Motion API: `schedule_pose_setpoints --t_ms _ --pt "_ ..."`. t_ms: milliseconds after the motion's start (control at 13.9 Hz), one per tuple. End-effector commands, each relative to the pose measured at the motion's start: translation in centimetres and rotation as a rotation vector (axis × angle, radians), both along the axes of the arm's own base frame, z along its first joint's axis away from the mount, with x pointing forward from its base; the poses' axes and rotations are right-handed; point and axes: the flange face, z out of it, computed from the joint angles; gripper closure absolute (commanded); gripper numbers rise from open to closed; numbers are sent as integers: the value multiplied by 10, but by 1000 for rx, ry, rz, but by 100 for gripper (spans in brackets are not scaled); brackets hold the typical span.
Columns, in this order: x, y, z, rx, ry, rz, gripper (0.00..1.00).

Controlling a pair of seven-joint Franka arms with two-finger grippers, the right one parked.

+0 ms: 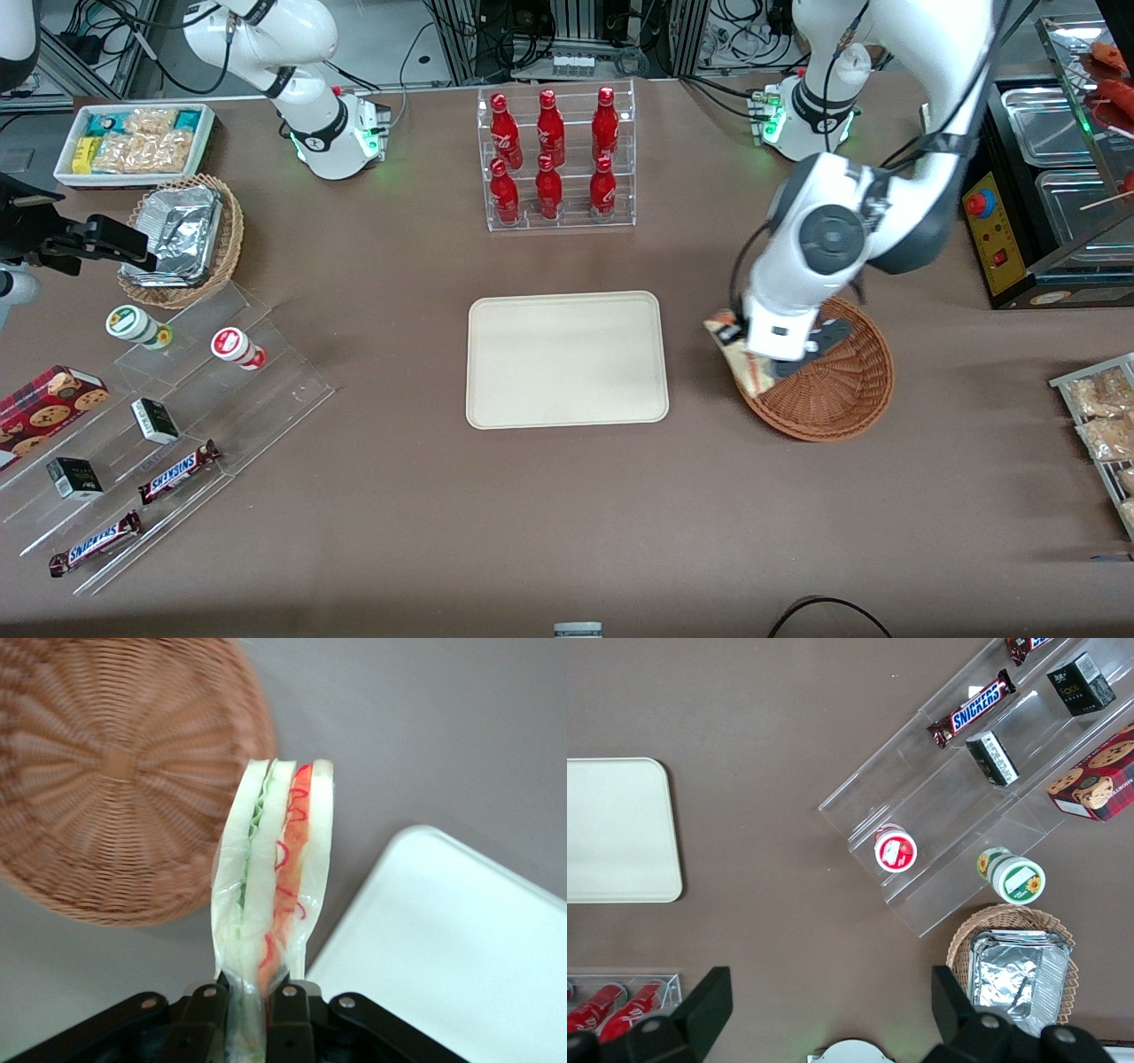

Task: Place sandwich from basket to tray
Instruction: 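Lift the sandwich and carry it with the left gripper over the tray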

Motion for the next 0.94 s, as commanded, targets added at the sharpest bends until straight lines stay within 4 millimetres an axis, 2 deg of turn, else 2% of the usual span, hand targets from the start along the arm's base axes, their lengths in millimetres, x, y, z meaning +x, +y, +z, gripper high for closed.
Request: schedule_pose_setpoints --t_ms 0,360,576,863 --pt "2 -47 0 -11 -5 -113 100" --pt "-7 -124 -22 -25 -9 -224 100" --pt "-17 -163 -37 -15 -17 -285 100" --pt "-32 -198 -47 -28 -16 -328 100"
